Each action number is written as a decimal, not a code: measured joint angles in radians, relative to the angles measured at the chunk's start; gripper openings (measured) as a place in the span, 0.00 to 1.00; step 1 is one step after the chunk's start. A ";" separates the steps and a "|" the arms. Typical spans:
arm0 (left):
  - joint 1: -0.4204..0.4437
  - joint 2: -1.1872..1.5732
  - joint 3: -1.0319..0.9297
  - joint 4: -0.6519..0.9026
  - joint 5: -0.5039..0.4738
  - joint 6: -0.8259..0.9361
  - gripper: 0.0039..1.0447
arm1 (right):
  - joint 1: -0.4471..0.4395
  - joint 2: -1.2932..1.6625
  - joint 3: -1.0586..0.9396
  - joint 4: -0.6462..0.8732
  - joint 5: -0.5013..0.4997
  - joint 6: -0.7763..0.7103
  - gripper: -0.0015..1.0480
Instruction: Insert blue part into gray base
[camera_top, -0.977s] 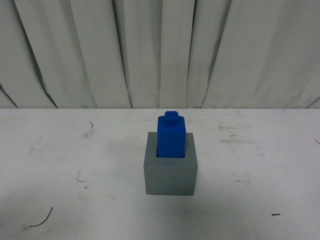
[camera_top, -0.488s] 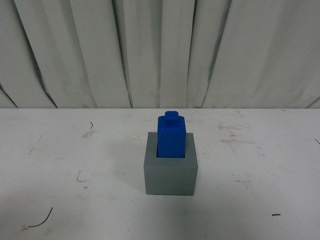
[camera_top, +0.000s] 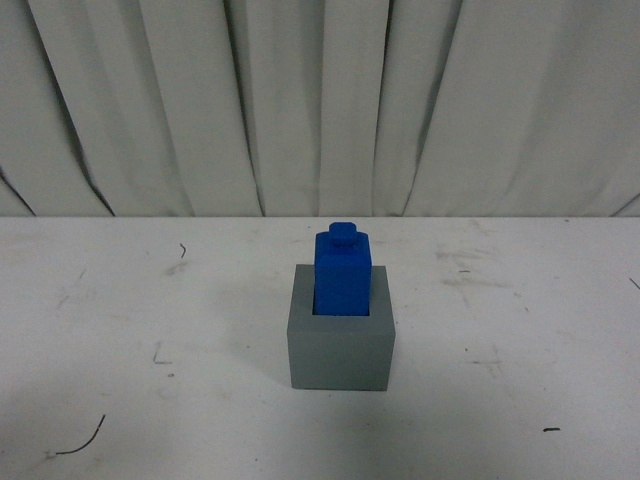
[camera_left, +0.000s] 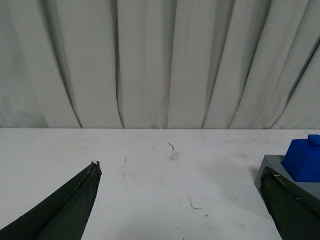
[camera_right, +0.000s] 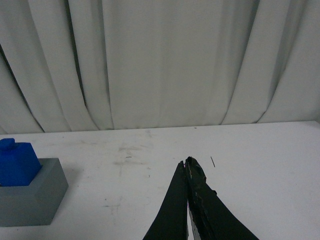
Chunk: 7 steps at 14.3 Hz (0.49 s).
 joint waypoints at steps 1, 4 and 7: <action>0.000 0.000 0.000 0.000 0.000 0.000 0.94 | 0.000 -0.021 0.000 -0.019 0.000 0.000 0.02; 0.000 0.000 0.000 0.000 0.000 0.000 0.94 | 0.000 -0.191 0.004 -0.180 0.000 0.000 0.02; 0.000 0.000 0.000 0.000 0.000 0.000 0.94 | 0.000 -0.190 0.001 -0.200 0.000 0.000 0.02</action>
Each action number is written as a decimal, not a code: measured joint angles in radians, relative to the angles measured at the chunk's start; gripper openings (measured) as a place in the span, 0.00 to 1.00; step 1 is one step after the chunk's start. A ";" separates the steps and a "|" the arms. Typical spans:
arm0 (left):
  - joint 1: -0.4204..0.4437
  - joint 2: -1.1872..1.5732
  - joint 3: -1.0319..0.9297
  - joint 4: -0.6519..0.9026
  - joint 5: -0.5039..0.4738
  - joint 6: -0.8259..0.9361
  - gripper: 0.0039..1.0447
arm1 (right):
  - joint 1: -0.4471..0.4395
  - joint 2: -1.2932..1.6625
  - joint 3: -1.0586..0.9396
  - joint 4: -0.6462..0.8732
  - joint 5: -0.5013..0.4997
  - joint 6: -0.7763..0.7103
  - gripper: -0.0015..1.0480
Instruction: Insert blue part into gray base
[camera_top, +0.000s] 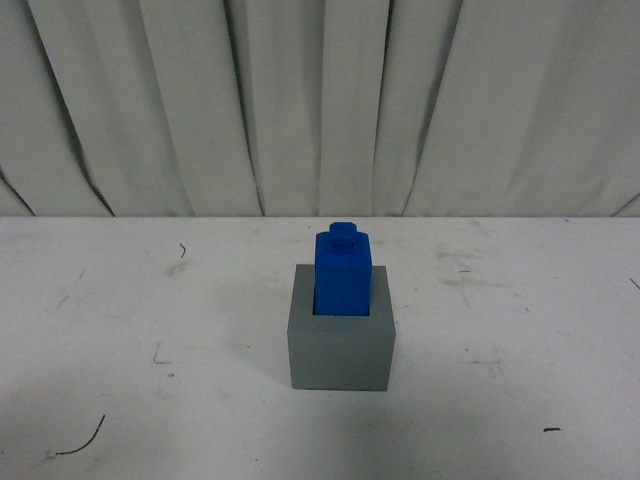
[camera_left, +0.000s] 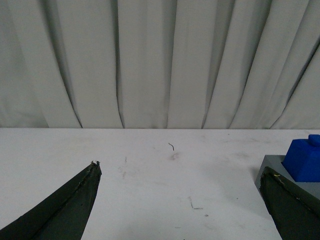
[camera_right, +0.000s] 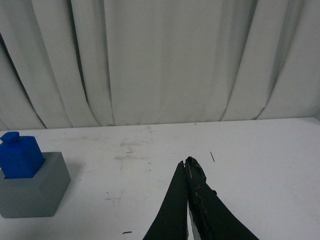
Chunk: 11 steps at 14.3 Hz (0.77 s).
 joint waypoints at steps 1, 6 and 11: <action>0.000 0.000 0.000 0.000 0.000 0.000 0.94 | 0.000 0.000 0.000 0.001 0.000 0.000 0.02; 0.000 0.000 0.000 0.000 0.000 0.000 0.94 | 0.000 0.000 0.000 0.001 0.000 0.000 0.25; 0.000 0.000 0.000 0.000 0.000 0.000 0.94 | 0.000 0.000 0.000 0.001 0.000 0.000 0.88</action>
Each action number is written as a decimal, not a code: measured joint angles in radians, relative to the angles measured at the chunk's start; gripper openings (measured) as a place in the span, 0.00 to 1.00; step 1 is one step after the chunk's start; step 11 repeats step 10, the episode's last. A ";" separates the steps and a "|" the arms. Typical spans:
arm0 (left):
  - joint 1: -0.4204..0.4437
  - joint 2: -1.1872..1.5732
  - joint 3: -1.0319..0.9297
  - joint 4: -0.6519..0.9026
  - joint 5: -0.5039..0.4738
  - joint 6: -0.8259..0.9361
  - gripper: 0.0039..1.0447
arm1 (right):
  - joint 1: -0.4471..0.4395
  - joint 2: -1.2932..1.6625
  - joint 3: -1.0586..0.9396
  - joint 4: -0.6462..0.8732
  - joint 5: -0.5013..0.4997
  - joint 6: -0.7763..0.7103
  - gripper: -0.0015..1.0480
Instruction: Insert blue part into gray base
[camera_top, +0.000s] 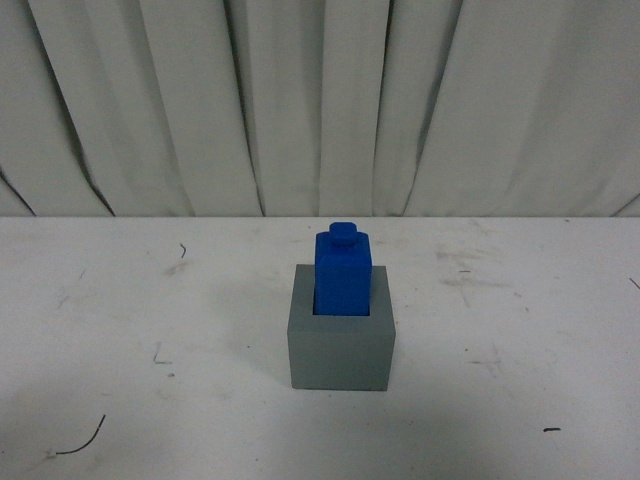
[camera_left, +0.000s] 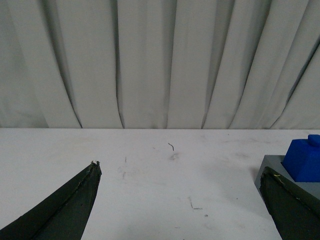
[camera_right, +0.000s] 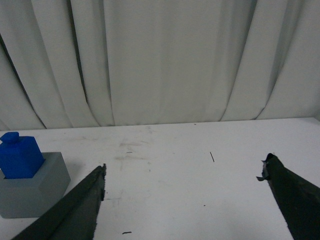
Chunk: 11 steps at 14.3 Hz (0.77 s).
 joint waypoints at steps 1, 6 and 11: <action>0.000 0.000 0.000 0.000 0.000 0.000 0.94 | 0.000 0.000 0.000 0.000 0.000 0.001 0.96; 0.000 0.000 0.000 0.000 0.000 0.000 0.94 | 0.000 0.000 0.000 0.000 0.000 0.000 0.94; 0.000 0.000 0.000 0.000 0.000 0.000 0.94 | 0.000 0.000 0.000 0.000 0.000 0.000 0.94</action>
